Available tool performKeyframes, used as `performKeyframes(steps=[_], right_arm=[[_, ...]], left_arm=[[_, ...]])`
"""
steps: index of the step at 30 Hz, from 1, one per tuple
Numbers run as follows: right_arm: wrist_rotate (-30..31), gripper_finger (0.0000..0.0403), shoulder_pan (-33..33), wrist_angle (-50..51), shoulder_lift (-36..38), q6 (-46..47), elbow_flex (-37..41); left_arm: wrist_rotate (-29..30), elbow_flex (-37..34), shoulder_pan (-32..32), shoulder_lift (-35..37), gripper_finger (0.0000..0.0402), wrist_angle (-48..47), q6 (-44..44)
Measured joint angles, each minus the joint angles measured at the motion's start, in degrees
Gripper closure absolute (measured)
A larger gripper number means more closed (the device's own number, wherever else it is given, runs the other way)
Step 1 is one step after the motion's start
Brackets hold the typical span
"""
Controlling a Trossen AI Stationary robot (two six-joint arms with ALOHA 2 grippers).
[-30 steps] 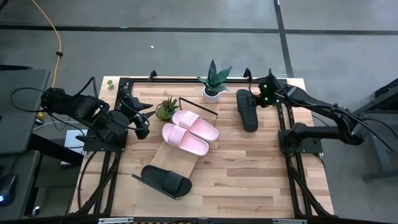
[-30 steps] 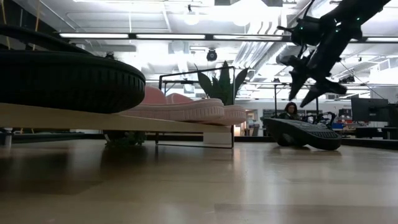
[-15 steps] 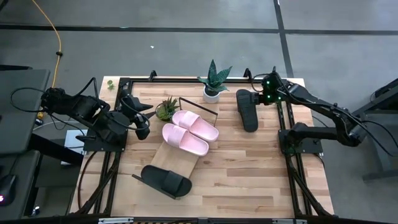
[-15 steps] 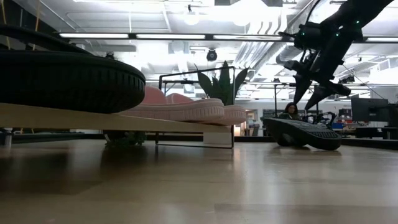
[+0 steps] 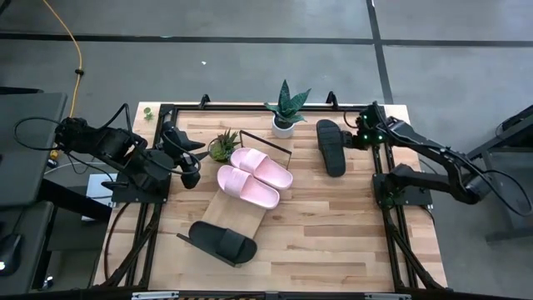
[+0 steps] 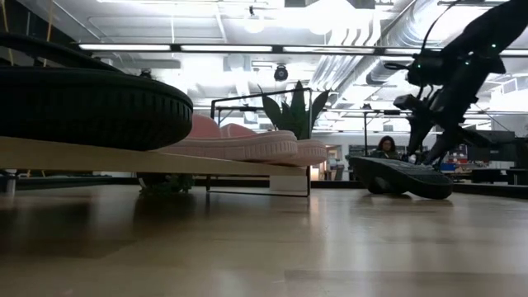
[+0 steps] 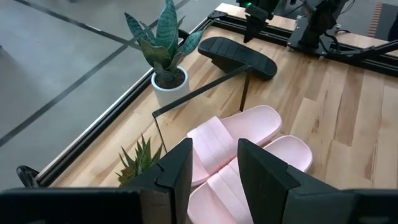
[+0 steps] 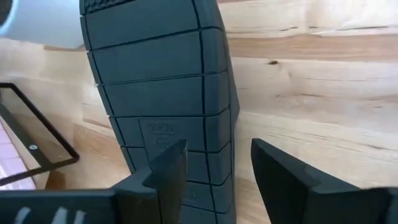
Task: Pick and place slides into the shelf
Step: Put the black slide on the shelf
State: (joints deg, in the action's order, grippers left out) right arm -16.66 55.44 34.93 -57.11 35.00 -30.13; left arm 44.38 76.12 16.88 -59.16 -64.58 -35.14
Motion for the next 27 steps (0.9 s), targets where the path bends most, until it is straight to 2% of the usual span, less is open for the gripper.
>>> performKeyframes(steps=[11,18,27], right_arm=[[-4.74,0.0233,0.0,-13.62,2.45,7.74,9.76],[-5.06,0.0233,-0.02,-16.43,2.45,7.61,10.4],[-11.03,0.0233,-1.26,-23.74,2.43,11.57,10.4]], left_arm=[[0.02,0.0,0.0,0.0,0.0286,0.02,0.02],[0.0,0.0,0.0,0.0,0.0286,0.02,-1.15],[0.0,0.0,0.0,0.0,0.0286,-0.04,-1.18]])
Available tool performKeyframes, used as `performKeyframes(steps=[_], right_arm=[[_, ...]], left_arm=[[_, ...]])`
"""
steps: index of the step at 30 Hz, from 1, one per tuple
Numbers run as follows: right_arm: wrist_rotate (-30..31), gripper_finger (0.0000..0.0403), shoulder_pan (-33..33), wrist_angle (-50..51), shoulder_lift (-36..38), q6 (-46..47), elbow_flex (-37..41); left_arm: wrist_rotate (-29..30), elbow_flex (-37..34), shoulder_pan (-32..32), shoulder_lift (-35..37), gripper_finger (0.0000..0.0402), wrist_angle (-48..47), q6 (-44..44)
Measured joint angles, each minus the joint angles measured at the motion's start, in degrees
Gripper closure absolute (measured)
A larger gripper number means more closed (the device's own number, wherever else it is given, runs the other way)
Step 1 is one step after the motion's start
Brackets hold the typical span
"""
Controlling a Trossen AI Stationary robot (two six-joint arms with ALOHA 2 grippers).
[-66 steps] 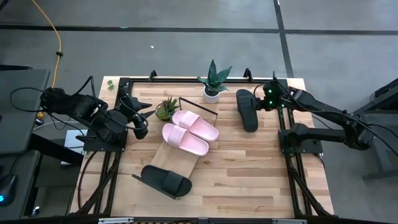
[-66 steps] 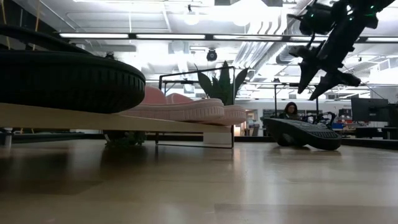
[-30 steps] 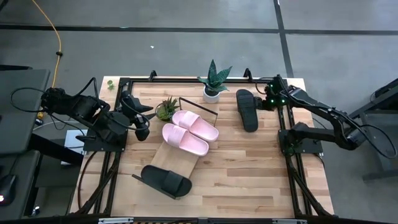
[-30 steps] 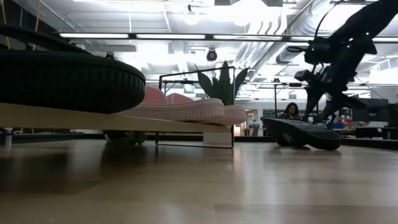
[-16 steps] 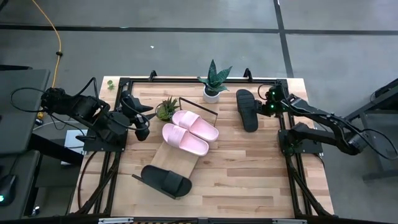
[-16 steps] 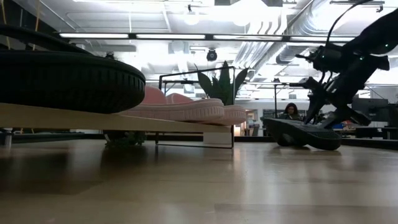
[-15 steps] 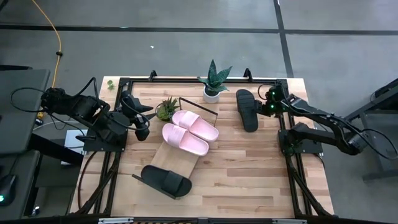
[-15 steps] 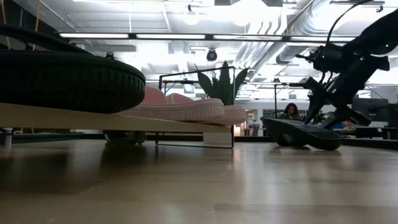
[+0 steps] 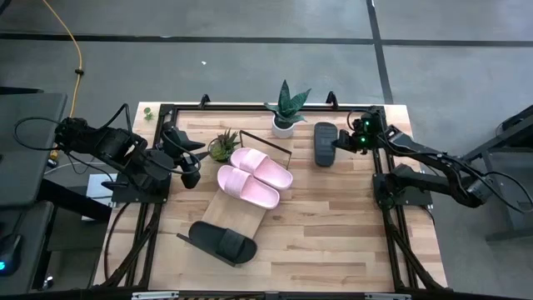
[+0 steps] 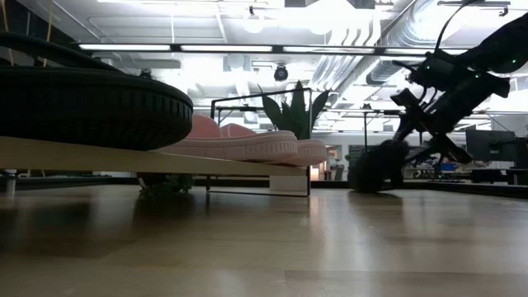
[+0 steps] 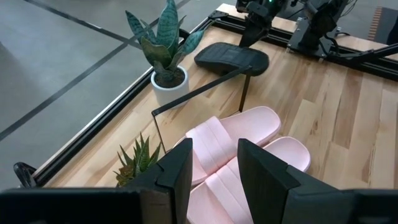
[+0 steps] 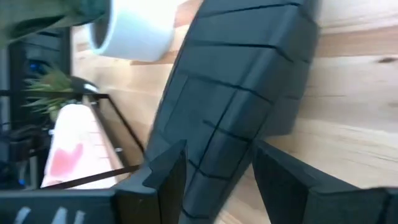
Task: Pick and place slides into the shelf
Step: Put the black slide on the shelf
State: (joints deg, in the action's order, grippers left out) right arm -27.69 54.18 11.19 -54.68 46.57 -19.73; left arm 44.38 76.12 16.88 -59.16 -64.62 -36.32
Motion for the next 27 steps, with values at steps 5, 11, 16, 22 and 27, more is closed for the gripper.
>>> performKeyframes(steps=[5,11,16,22,27], right_arm=[[1.3,0.0233,-2.13,-4.56,-0.02,3.65,0.0],[4.58,0.0233,-4.08,-3.61,0.0,5.97,0.0],[7.08,0.0233,-5.1,-2.59,0.43,5.87,0.0],[9.83,0.0233,-5.08,-2.49,3.61,6.43,0.0],[14.27,0.0233,-5.08,1.97,7.71,7.35,-0.02]], left_arm=[[0.0,0.0,0.0,0.0,0.0286,-0.25,0.0],[0.0,0.0,0.0,0.0,0.0287,-1.32,0.0],[-0.02,0.0,0.01,0.0,0.0287,-1.53,0.0],[-0.02,0.0,0.02,0.0,0.0287,-1.6,0.0],[-0.02,0.0,0.0,0.0,0.0286,-1.75,0.4]])
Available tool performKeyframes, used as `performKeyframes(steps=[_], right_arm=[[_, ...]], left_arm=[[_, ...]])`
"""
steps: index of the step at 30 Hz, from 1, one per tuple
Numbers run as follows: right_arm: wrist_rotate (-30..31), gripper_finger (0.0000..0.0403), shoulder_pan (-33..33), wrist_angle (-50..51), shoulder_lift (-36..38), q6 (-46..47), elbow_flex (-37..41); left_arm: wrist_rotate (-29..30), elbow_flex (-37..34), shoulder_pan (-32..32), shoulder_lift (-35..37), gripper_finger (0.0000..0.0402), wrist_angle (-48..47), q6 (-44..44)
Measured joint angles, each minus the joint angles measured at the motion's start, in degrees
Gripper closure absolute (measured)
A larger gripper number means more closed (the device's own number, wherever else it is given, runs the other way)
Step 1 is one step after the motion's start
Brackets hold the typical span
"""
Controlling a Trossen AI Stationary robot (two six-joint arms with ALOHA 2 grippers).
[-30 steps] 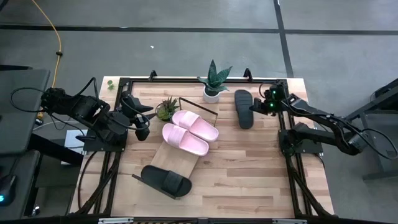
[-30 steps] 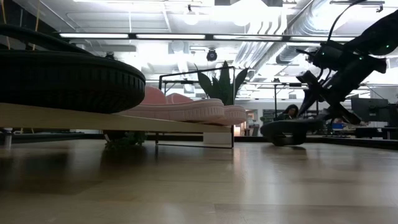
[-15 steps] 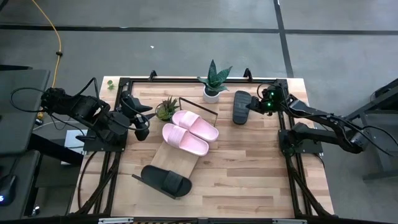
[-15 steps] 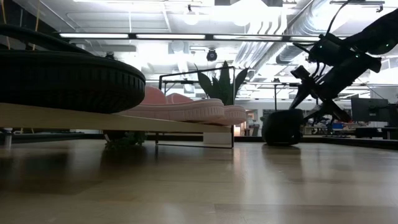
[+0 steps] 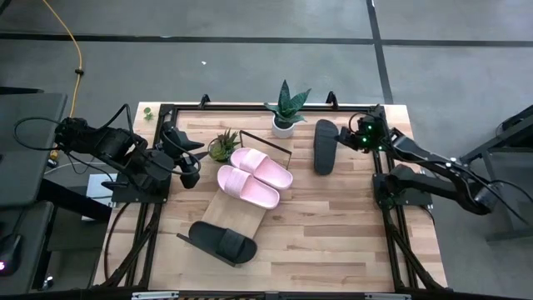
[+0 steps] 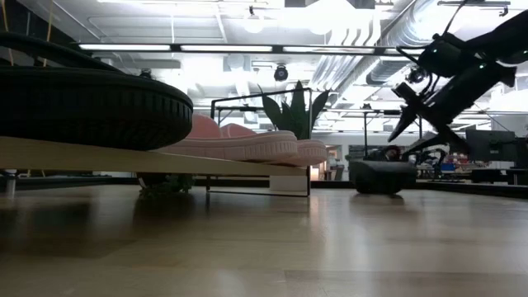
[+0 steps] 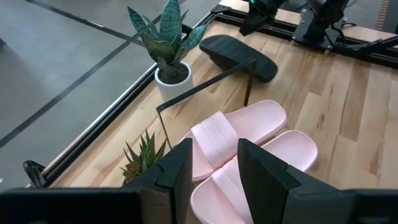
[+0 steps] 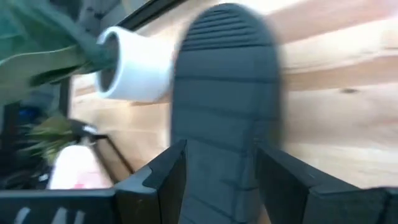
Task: Pick and place slides into the shelf
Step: Put the black slide on the shelf
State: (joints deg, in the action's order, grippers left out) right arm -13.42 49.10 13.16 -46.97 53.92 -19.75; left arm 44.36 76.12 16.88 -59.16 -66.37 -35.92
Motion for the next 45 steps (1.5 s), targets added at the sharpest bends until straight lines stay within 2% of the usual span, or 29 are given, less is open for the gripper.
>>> performKeyframes(steps=[4,7,17,28,33,36,40,45], right_arm=[[3.44,0.0233,0.02,10.22,3.55,1.36,0.0],[1.77,0.0233,0.02,15.58,5.0,1.53,0.0],[-1.67,0.0233,-0.02,15.57,5.7,0.19,0.0],[-1.38,0.0233,-0.02,15.29,5.69,-2.8,0.04],[-4.62,0.0233,-0.05,2.11,6.21,2.2,7.6],[-3.93,0.0233,-0.04,-4.04,7.48,4.34,10.58],[-3.47,0.0233,-0.03,-4.31,8.67,5.02,12.72],[-6.27,0.0233,-0.02,-7.17,8.66,5.45,16.22]], left_arm=[[0.0,0.0,0.0,0.0,0.0286,-0.42,0.06],[0.0,0.0,0.01,0.0,0.0286,-1.18,0.06],[0.0,0.0,0.0,0.0,0.0286,-1.33,0.06],[-1.55,0.0,0.02,0.0,0.0286,-1.26,0.02],[-1.66,0.0,0.01,0.0,0.0286,-1.19,-0.14],[-2.86,0.0,0.02,0.0,0.0286,-1.18,-0.6],[-4.77,0.0,0.02,0.0,0.0286,-1.13,-0.82],[-4.98,0.0,0.02,0.0,0.0286,-1.13,-3.36]])
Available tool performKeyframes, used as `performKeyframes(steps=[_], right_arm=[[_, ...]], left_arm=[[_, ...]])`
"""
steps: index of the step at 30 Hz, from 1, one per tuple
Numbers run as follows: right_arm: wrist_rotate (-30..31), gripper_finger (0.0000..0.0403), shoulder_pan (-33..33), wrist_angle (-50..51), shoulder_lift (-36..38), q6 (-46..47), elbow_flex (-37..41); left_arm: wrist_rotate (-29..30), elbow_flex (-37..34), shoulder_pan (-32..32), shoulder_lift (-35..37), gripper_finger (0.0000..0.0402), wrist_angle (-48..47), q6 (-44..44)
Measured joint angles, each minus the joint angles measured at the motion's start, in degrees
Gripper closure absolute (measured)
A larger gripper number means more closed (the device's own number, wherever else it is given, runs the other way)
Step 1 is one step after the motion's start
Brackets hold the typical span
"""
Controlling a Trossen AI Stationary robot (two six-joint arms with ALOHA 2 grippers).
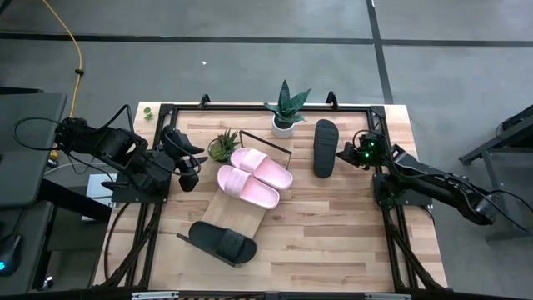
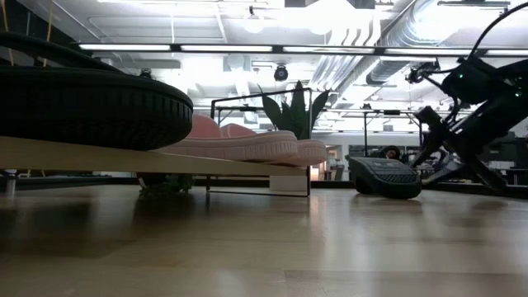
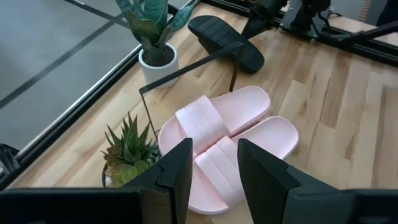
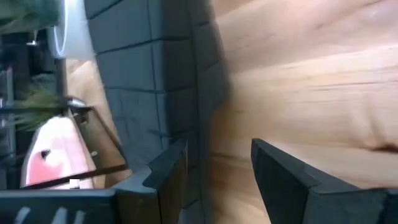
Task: Pick and place slides into the shelf
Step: Put the black slide on the shelf
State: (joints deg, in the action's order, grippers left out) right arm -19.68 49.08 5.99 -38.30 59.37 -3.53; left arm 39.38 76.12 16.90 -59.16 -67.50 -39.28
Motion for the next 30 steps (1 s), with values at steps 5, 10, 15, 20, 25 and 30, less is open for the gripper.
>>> performKeyframes(steps=[5,10,15,20,25,30], right_arm=[[-0.27,0.0233,-0.01,-2.69,-0.35,-1.21,0.04],[-0.42,0.0233,-0.02,-2.89,-0.37,-1.76,0.04],[-0.31,0.0233,-0.02,-4.62,-0.39,-1.35,0.02],[-0.31,0.0233,-0.01,-4.63,-0.39,-0.86,0.02],[-0.5,0.0233,-0.02,-7.88,-0.39,1.74,0.02],[0.63,0.0233,0.0,-4.89,-0.39,4.28,0.0]], left_arm=[[0.0,0.0,0.0,0.0,0.0286,0.1,-0.25],[0.07,0.0,0.01,0.0,0.0287,0.12,-1.72],[0.1,0.0,-0.01,0.0,0.0287,0.13,-1.74],[0.24,0.0,-0.02,0.0,0.0287,0.1,-1.74],[0.26,0.0,0.0,0.0,0.0287,0.1,-1.74],[0.26,0.0,-0.01,0.0,0.0287,0.08,-1.74]])
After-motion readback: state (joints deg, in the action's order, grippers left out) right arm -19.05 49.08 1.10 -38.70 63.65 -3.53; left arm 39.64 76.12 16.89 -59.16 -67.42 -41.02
